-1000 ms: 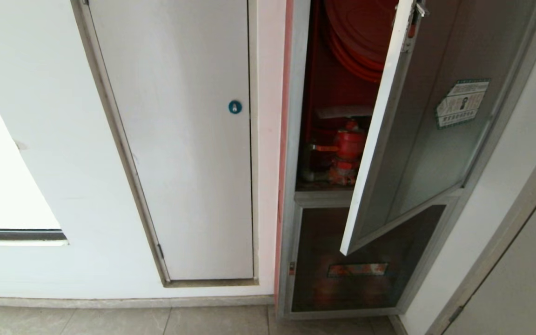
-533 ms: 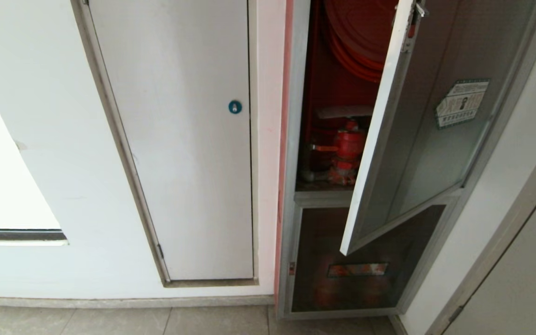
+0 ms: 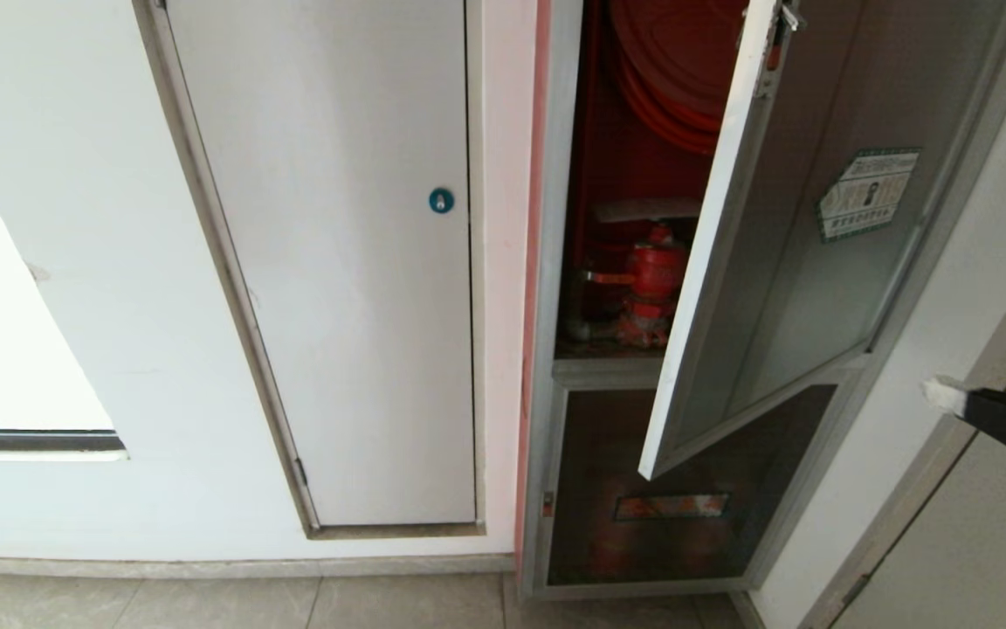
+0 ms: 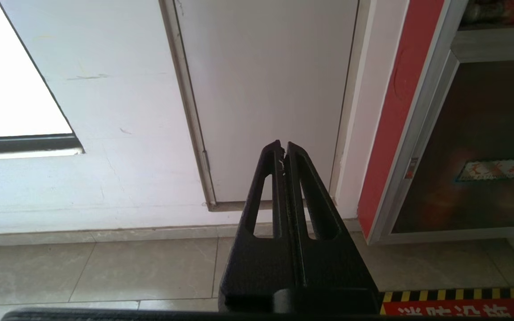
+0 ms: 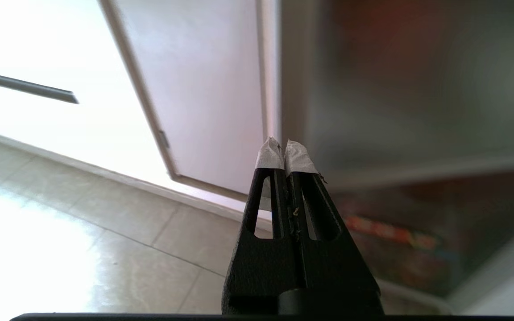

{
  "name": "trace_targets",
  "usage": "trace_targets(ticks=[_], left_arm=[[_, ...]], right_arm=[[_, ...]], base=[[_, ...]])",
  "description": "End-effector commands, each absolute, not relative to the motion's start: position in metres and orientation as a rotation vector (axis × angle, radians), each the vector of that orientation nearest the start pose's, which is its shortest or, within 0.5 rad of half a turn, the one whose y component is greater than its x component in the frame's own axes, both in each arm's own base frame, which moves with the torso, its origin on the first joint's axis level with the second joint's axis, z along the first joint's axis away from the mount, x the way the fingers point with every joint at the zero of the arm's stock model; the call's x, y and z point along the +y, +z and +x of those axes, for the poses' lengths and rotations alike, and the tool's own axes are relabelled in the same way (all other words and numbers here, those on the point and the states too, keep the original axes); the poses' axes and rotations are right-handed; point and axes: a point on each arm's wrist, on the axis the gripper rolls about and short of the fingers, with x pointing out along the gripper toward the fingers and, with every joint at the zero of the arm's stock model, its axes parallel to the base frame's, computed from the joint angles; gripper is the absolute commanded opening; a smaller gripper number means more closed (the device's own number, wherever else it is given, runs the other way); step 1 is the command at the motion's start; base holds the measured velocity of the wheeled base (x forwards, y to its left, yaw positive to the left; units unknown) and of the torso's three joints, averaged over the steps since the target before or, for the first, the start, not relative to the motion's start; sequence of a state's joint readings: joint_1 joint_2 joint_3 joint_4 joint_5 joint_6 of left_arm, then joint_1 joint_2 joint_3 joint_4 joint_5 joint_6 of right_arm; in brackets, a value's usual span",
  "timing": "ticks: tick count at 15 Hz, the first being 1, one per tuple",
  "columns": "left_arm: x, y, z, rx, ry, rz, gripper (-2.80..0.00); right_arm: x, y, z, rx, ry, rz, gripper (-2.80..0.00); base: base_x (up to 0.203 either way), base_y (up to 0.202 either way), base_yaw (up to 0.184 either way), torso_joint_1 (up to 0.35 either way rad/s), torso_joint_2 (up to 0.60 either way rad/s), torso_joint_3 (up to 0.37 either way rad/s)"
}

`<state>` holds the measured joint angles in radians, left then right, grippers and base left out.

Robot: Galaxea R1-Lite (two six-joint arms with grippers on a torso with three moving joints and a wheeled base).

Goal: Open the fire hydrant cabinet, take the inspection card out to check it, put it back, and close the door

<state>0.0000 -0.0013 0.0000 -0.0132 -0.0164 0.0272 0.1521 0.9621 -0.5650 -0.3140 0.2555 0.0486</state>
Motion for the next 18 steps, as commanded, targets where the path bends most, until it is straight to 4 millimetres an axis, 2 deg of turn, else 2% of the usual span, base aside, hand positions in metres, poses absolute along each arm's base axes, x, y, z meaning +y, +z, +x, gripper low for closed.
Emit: trace_targets(ticks=[1,2,5,8,11,18], left_arm=[[0.000,0.075,-0.022,-0.009,-0.017,0.028,-2.80],[0.000,0.075,-0.022,-0.009,-0.017,0.028,-2.80],[0.000,0.075,-0.022,-0.009,-0.018,0.028,-2.80],[0.000,0.075,-0.022,-0.008,-0.017,0.027,-2.80],[0.000,0.075,-0.022,-0.009,-0.017,0.028,-2.80],[0.000,0.075,-0.022,-0.009,-0.017,0.028,-2.80]], right_arm=[[0.067,0.229,0.179,0.186,0.423,0.027,-2.80],[0.085,0.229,0.192,0.139,0.383,0.022,-2.80],[0.135,0.221,0.212,0.037,0.262,0.037,-2.80],[0.167,0.208,0.227,-0.067,0.152,0.076,-2.80],[0.185,0.207,0.244,-0.192,0.045,0.088,-2.80],[0.205,0.243,0.272,-0.362,-0.112,0.132,-2.80]], base=[[0.000,0.000,0.000,0.000,0.00,0.000],[0.000,0.000,0.000,0.000,0.00,0.000],[0.000,0.000,0.000,0.000,0.00,0.000],[0.000,0.000,0.000,0.000,0.00,0.000],[0.000,0.000,0.000,0.000,0.00,0.000],[0.000,0.000,0.000,0.000,0.00,0.000]])
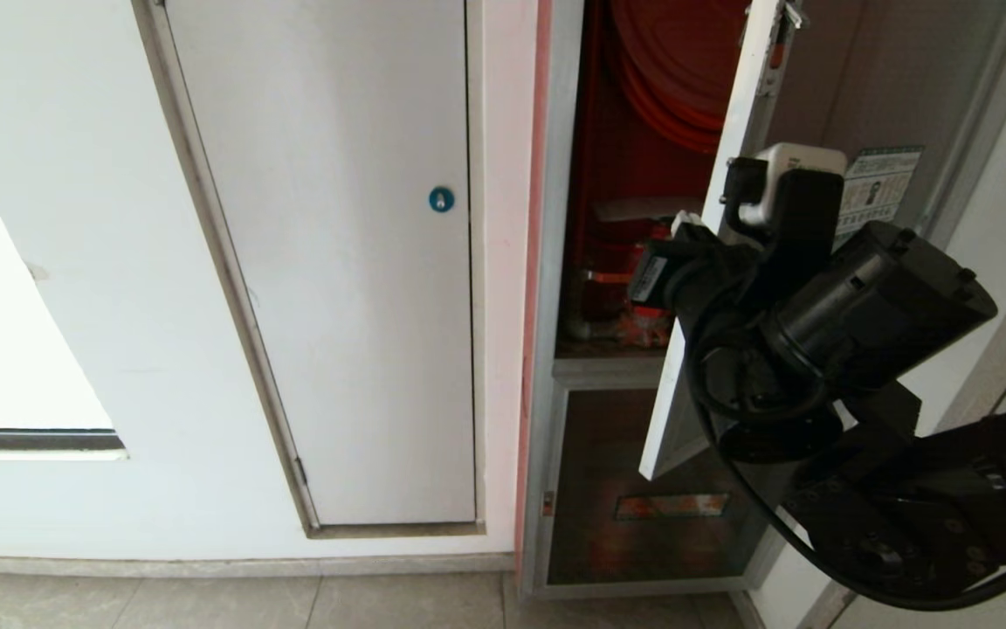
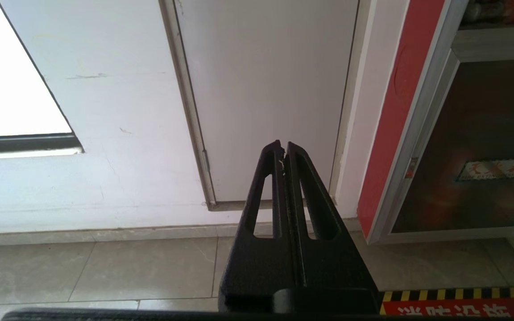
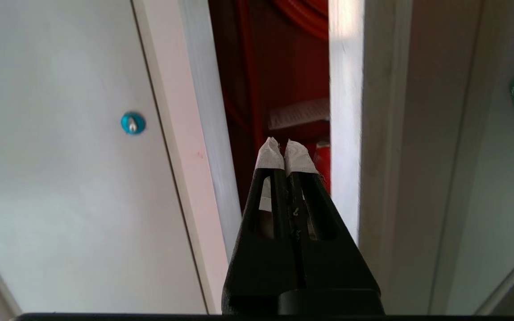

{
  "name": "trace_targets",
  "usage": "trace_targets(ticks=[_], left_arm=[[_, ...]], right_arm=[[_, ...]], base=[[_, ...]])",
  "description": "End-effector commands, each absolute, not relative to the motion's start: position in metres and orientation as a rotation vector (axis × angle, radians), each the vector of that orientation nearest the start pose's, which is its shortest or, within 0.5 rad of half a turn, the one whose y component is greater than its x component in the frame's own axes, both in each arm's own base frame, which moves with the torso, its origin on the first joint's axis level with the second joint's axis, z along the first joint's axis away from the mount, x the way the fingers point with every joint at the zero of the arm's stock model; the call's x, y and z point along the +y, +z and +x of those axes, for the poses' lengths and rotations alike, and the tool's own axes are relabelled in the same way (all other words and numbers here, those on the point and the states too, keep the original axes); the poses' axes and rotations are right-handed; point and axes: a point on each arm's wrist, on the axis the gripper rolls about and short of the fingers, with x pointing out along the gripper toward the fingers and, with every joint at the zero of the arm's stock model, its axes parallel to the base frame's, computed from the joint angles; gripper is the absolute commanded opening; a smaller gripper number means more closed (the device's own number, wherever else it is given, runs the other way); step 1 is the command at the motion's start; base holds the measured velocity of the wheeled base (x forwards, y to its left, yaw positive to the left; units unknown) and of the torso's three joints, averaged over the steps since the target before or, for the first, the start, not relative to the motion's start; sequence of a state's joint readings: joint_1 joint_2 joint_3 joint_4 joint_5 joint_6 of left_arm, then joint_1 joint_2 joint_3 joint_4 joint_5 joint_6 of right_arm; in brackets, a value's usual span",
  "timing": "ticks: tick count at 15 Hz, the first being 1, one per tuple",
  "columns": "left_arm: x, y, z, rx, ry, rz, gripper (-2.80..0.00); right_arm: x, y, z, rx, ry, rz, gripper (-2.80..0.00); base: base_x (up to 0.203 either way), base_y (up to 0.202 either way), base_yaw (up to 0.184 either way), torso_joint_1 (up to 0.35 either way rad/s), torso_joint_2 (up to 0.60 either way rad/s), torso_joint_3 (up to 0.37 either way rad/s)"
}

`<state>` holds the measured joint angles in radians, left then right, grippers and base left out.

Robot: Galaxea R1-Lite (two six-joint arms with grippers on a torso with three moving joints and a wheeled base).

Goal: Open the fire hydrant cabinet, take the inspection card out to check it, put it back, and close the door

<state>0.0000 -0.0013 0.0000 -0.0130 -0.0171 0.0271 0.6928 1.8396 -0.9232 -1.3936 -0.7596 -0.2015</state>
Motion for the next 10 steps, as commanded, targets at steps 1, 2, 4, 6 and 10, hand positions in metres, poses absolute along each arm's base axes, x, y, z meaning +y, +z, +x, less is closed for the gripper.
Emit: trace_targets(ticks=[1,2,4,6,10], left_arm=[[0.000,0.075,-0.022,-0.009,-0.017,0.028,-2.80],[0.000,0.075,-0.022,-0.009,-0.018,0.026,-2.80],[0.000,0.075,-0.022,-0.009,-0.017,0.028,-2.80],[0.000,0.075,-0.022,-0.009,-0.018,0.028,-2.80],[0.000,0.075,-0.022,-0.009,-0.017,0.028,-2.80]], right_arm=[[0.204,0.247,0.276,-0.375,-0.125,0.141,-2.80],[0.202,0.250,0.280,-0.388,-0.138,0.149,-2.80],[0.199,0.258,0.286,-0.411,-0.157,0.165,-2.80],[0.194,0.260,0.295,-0.423,-0.182,0.169,-2.80],[0.196,0.264,0.301,-0.440,-0.185,0.180,-2.80]], base=[[0.000,0.000,0.000,0.000,0.00,0.000],[0.000,0.000,0.000,0.000,0.00,0.000],[0.000,0.000,0.000,0.000,0.00,0.000],[0.000,0.000,0.000,0.000,0.00,0.000],[0.000,0.000,0.000,0.000,0.00,0.000]])
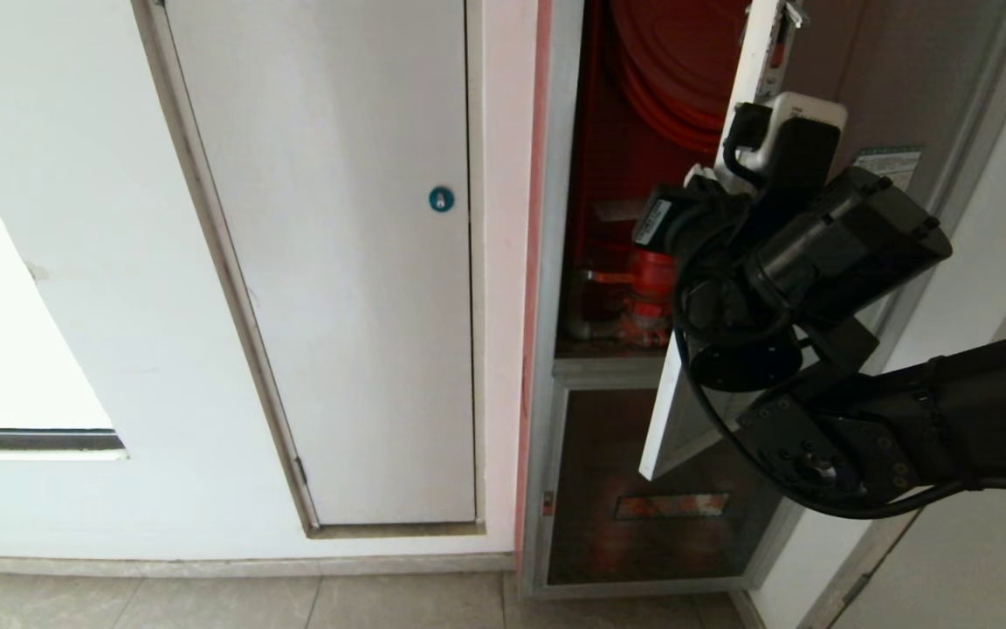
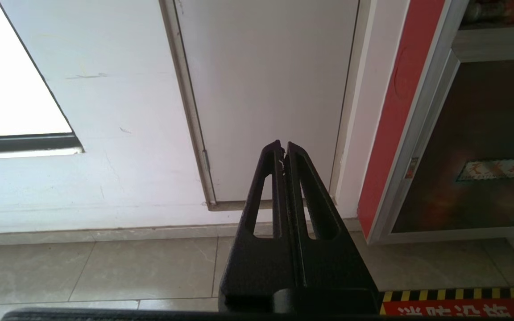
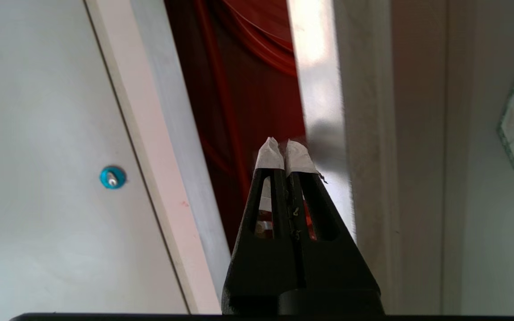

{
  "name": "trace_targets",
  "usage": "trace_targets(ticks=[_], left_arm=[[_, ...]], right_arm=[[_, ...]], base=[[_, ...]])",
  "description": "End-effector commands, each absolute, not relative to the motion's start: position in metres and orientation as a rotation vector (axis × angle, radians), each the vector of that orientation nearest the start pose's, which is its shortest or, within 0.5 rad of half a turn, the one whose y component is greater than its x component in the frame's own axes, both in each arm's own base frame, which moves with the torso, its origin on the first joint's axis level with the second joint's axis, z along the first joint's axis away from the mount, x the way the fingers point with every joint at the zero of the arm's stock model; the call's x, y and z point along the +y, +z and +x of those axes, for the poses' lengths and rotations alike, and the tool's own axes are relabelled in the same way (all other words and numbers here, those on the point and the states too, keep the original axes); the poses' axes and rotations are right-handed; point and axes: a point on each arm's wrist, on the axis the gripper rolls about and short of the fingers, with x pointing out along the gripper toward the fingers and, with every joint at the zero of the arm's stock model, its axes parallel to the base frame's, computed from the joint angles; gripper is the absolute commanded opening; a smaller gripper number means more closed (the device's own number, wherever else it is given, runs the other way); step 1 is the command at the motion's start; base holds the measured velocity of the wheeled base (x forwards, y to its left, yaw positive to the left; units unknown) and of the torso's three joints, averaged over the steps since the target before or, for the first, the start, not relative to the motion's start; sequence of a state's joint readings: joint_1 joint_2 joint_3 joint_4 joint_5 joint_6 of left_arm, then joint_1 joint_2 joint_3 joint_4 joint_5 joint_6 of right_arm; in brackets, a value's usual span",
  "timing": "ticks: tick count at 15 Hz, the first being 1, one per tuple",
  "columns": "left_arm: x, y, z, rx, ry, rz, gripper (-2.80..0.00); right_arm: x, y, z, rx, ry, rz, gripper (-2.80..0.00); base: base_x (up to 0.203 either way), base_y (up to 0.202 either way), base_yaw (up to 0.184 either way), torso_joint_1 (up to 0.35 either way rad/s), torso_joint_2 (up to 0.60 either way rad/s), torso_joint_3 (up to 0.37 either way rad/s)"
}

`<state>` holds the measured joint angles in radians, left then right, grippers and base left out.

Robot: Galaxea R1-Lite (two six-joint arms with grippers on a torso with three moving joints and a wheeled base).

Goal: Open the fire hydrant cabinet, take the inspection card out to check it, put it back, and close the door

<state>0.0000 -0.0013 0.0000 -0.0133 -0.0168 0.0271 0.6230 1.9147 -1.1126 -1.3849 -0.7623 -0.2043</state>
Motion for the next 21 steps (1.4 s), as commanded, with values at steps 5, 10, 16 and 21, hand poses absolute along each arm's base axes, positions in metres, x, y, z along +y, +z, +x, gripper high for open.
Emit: trace_targets(ticks=[5,10,16,21], left_arm=[[0.000,0.075,-0.022,-0.009,-0.017,0.028,-2.80],[0.000,0.075,-0.022,-0.009,-0.017,0.028,-2.80],[0.000,0.075,-0.022,-0.009,-0.017,0.028,-2.80],[0.000,0.075,-0.022,-0.009,-0.017,0.028,-2.80]], right_arm=[[0.198,0.268,0.310,-0.466,-0.185,0.189,-2.80],[0.192,0.263,0.325,-0.469,-0.207,0.173,-2.80],[0.184,0.263,0.329,-0.473,-0.224,0.168,-2.80],[0.177,0.267,0.323,-0.474,-0.234,0.167,-2.80]], base=[[0.000,0.000,0.000,0.000,0.00,0.000],[0.000,0.000,0.000,0.000,0.00,0.000],[0.000,0.000,0.000,0.000,0.00,0.000],[0.000,0.000,0.000,0.000,0.00,0.000]])
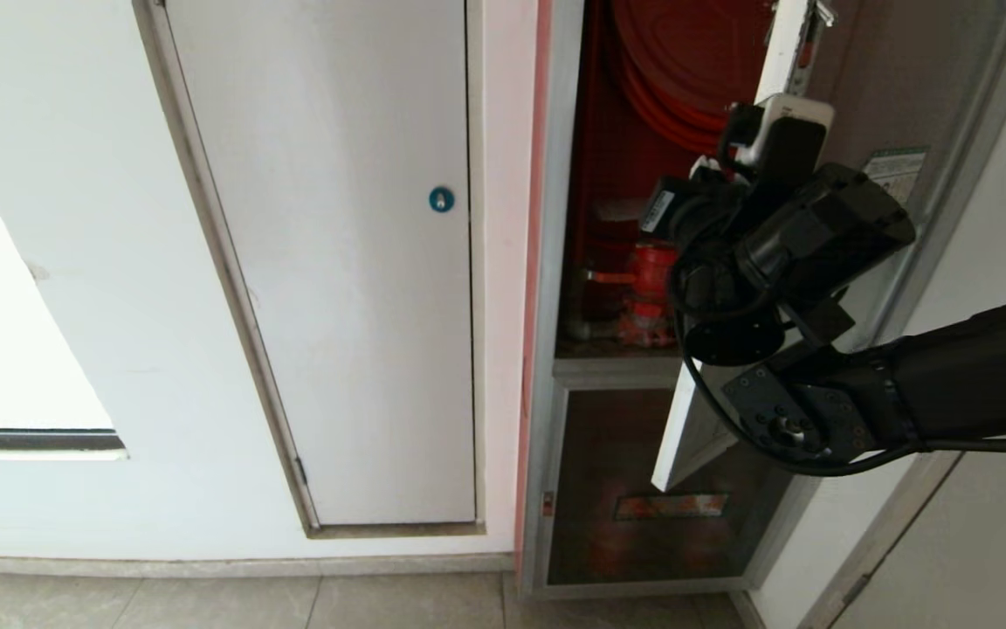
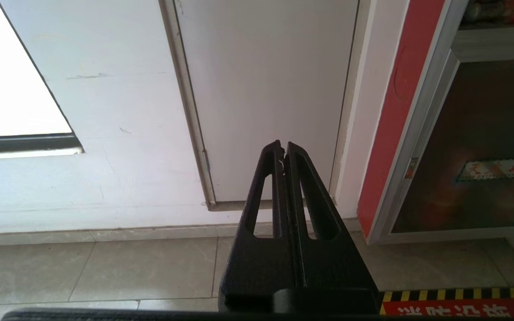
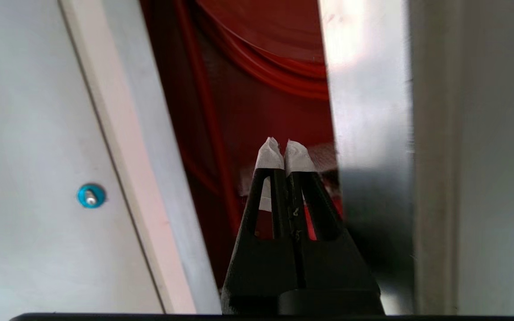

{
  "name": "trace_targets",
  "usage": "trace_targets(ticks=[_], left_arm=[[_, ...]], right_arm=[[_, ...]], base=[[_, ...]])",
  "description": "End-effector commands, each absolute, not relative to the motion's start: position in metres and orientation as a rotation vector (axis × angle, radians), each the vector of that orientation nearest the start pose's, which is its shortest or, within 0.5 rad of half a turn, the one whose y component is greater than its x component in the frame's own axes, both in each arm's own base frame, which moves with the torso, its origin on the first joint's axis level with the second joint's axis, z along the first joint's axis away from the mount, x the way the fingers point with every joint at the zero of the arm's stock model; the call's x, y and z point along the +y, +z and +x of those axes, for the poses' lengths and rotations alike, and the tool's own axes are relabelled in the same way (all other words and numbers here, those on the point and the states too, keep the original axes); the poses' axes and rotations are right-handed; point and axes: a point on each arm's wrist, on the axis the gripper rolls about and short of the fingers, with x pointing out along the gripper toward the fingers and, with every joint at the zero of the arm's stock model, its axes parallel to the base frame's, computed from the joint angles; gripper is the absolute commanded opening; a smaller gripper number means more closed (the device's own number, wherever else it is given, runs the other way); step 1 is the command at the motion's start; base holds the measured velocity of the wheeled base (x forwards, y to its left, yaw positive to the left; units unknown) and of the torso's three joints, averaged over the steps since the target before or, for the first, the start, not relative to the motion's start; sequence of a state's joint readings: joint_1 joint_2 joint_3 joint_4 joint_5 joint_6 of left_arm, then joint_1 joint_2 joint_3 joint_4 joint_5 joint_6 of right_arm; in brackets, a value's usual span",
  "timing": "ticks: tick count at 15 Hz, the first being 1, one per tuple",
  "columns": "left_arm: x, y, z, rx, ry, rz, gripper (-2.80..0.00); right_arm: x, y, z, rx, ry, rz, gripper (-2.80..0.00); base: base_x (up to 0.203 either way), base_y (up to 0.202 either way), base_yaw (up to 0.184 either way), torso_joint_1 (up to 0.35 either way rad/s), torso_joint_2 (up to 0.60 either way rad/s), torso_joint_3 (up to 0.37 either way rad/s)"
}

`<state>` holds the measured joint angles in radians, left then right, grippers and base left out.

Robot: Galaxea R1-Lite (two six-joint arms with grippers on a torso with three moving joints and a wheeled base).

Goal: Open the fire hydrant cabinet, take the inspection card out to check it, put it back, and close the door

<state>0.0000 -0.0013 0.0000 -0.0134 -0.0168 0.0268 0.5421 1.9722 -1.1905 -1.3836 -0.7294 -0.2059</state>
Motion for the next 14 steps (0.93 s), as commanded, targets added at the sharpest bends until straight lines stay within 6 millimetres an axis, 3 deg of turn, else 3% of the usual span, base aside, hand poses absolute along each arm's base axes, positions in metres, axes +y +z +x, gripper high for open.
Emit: trace_targets(ticks=[1,14], left_arm=[[0.000,0.075,-0.022,-0.009,-0.017,0.028,-2.80],[0.000,0.075,-0.022,-0.009,-0.017,0.026,-2.80]], right_arm=[[0.176,0.267,0.321,-0.472,-0.233,0.166,-2.80],[0.148,0.283,0.270,-0.471,-0.243,0.183,-2.80]], base=[[0.000,0.000,0.000,0.000,0.00,0.000],[0.000,0.000,0.000,0.000,0.00,0.000]])
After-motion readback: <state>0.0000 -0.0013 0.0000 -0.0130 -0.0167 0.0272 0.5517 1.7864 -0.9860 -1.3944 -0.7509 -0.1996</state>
